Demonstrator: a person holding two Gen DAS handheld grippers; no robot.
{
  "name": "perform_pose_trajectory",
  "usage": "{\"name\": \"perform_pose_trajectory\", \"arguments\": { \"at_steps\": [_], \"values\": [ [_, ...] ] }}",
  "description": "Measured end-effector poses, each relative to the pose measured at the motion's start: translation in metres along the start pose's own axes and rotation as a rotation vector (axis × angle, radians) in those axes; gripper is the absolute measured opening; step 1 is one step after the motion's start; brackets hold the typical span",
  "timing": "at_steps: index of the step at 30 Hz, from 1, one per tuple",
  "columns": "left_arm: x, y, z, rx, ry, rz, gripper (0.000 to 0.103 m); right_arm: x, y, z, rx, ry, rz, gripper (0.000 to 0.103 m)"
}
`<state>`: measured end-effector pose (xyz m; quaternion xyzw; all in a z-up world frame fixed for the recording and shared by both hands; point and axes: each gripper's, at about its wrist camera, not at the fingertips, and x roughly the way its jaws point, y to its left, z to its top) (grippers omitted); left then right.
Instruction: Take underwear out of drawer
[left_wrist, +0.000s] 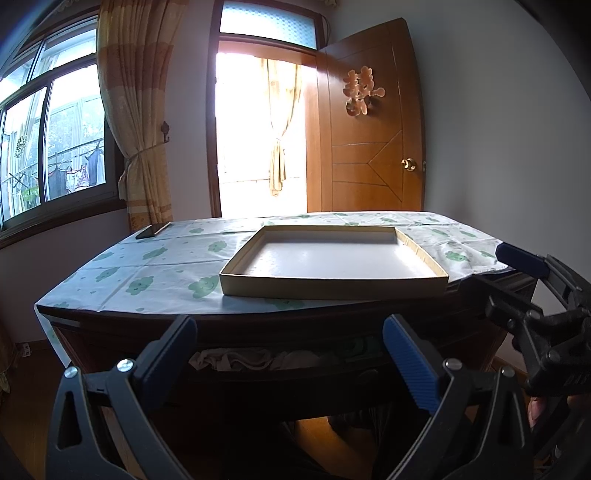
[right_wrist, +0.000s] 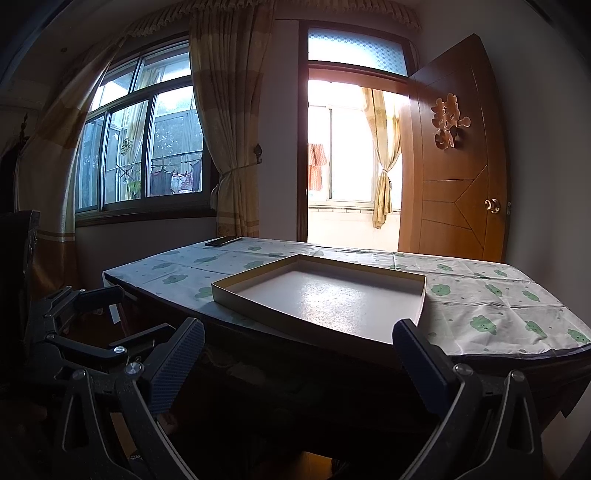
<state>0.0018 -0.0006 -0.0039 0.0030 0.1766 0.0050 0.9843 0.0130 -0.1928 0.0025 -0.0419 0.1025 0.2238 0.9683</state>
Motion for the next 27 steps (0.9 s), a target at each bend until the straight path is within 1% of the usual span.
{"name": "perform_pose_trajectory", "arguments": {
  "at_steps": [27],
  "values": [
    [0.0006,0.0000,-0.0009,0.002,0.001,0.000,0.103,0.0009,0.0015,-0.0051,0.001,0.013,0.002,0.103]
  ]
}}
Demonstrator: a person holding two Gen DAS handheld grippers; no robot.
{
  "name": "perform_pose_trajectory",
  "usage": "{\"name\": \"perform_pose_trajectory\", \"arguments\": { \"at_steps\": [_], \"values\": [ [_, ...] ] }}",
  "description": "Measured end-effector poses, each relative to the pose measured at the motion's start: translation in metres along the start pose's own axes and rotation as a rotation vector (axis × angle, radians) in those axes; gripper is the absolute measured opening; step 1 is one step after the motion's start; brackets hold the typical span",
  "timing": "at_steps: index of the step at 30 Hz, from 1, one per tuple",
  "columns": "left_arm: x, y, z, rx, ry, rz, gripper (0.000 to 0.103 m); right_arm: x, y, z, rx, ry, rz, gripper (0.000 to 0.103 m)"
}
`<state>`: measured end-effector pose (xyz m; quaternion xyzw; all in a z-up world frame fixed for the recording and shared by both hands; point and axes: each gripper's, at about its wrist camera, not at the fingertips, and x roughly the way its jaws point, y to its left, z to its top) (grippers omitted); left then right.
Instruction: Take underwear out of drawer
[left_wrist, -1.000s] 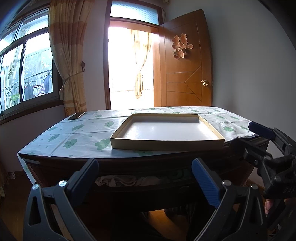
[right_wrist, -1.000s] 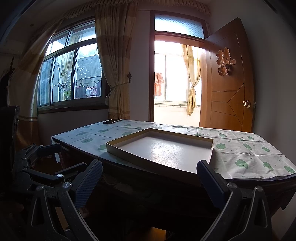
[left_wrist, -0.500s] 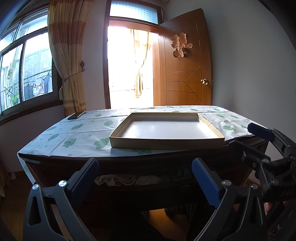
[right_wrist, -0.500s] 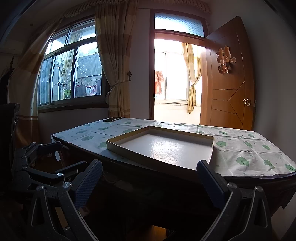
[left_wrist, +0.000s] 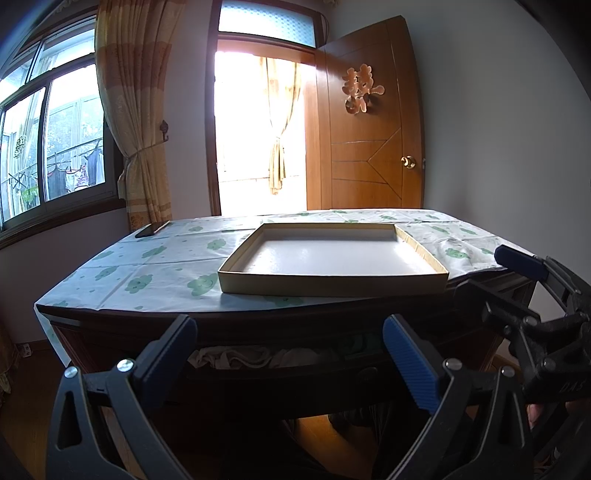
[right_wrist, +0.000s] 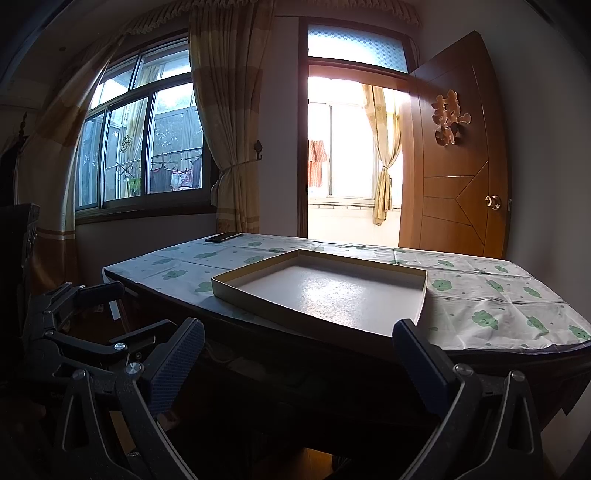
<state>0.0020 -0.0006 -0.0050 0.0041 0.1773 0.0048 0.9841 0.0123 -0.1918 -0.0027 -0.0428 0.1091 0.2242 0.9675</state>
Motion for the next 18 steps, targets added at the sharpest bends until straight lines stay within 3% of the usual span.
{"name": "perform_pose_trajectory", "arguments": {
  "at_steps": [18],
  "values": [
    [0.011,-0.002,-0.013,-0.001,0.027,0.007,0.103,0.006,-0.007,-0.005,0.012,0.005,-0.016,0.103]
  ]
}}
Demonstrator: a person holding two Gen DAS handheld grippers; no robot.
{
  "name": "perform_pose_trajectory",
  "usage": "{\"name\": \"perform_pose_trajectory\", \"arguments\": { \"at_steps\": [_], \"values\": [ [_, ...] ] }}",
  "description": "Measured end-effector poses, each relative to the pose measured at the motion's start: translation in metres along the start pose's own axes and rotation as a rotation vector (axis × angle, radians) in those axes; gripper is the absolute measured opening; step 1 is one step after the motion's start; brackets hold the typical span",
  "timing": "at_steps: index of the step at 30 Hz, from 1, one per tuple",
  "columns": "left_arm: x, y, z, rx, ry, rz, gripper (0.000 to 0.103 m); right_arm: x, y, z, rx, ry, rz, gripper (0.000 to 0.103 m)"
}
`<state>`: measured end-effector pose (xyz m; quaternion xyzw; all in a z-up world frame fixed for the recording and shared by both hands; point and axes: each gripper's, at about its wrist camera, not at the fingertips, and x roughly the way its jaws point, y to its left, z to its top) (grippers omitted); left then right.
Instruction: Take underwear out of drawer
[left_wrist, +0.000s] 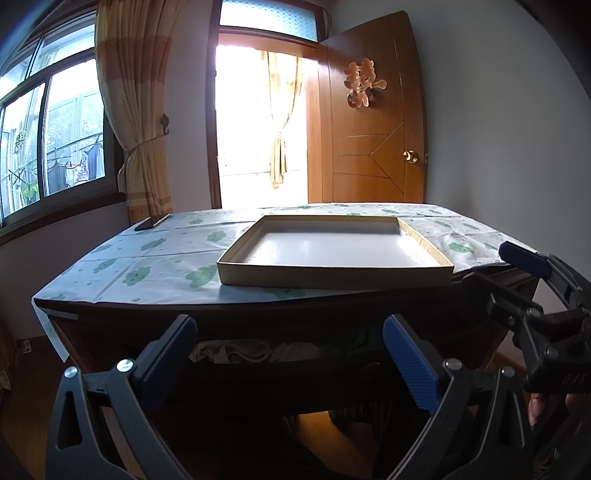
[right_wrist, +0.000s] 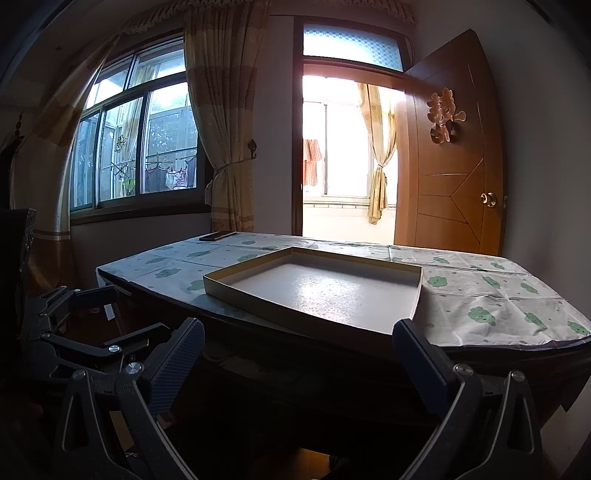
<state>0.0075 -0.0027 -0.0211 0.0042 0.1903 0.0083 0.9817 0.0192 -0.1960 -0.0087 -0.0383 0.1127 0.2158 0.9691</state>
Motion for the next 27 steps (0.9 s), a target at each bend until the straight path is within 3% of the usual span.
{"name": "perform_pose_trajectory", "arguments": {
  "at_steps": [8,16,27],
  "values": [
    [0.017,0.006,-0.004,-0.014,0.031,0.025,0.103,0.019,-0.010,-0.005,0.031,0.020,0.047,0.103],
    [0.031,0.005,-0.007,-0.007,0.053,0.029,0.103,0.042,-0.007,-0.010,-0.095,-0.043,0.022,0.103],
    [0.039,-0.005,-0.003,0.027,0.052,0.016,0.103,0.097,-0.019,-0.010,-0.143,-0.063,-0.004,0.102]
  ]
}}
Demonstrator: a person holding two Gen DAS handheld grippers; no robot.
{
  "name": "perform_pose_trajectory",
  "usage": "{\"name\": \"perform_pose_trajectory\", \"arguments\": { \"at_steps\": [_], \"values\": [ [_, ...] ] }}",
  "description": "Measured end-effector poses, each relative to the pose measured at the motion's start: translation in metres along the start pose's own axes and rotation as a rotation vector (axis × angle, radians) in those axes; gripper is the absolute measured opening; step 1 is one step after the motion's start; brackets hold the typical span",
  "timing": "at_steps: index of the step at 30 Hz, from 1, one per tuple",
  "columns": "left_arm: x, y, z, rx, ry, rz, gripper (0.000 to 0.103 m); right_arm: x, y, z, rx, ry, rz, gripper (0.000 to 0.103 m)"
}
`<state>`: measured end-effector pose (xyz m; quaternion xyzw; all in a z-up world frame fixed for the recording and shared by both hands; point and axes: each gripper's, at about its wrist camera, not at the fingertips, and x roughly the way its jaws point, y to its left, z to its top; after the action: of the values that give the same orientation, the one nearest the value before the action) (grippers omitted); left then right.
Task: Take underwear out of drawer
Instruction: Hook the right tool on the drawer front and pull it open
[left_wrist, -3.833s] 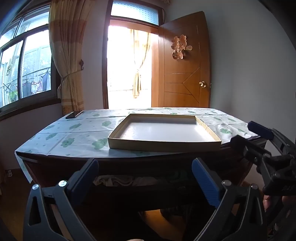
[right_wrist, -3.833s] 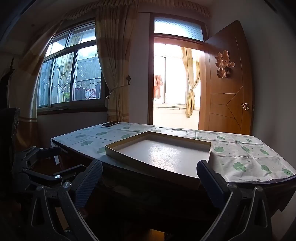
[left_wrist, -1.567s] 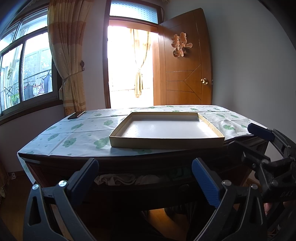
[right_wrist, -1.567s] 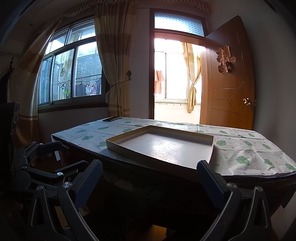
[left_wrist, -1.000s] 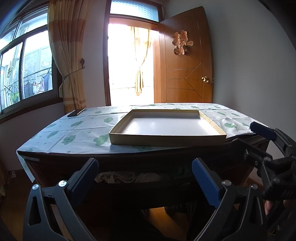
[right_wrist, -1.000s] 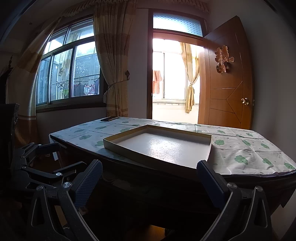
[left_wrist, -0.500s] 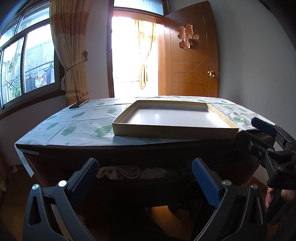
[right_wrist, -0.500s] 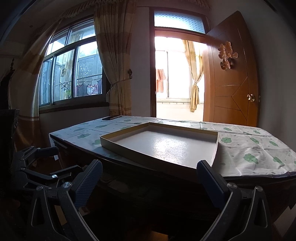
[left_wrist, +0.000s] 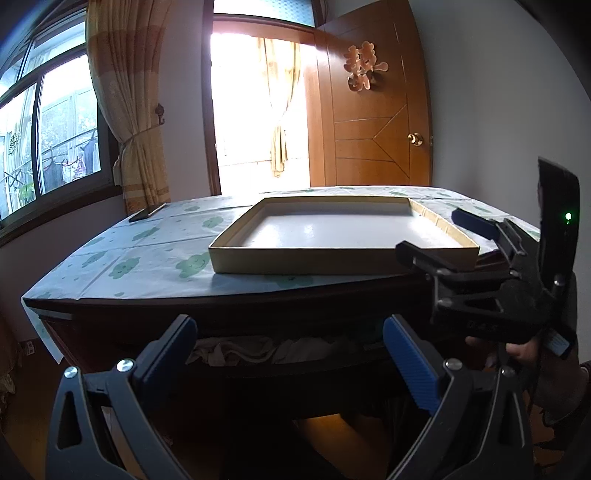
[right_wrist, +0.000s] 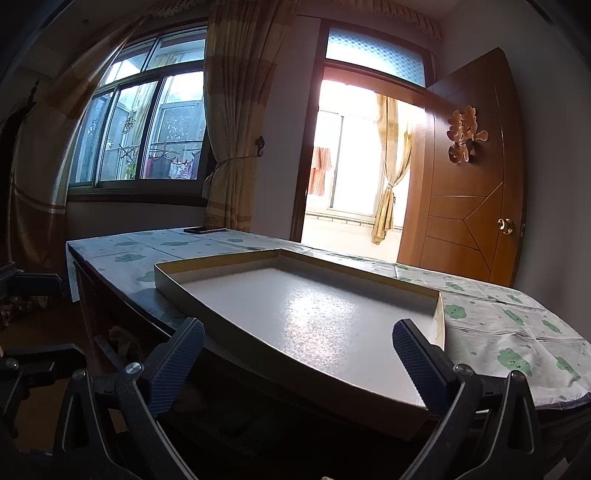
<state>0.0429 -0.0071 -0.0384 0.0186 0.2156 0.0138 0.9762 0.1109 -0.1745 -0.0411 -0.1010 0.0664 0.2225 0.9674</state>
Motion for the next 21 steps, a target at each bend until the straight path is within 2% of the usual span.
{"name": "perform_pose_trajectory", "arguments": {
  "at_steps": [11,21],
  "values": [
    [0.003,-0.001,-0.001,-0.001,0.013,-0.011,0.103,0.020,0.001,-0.016,-0.065,-0.022,0.010,0.102],
    [0.003,0.000,-0.004,-0.015,0.031,-0.017,0.103,0.018,0.002,-0.023,-0.120,-0.089,-0.012,0.102]
  ]
}}
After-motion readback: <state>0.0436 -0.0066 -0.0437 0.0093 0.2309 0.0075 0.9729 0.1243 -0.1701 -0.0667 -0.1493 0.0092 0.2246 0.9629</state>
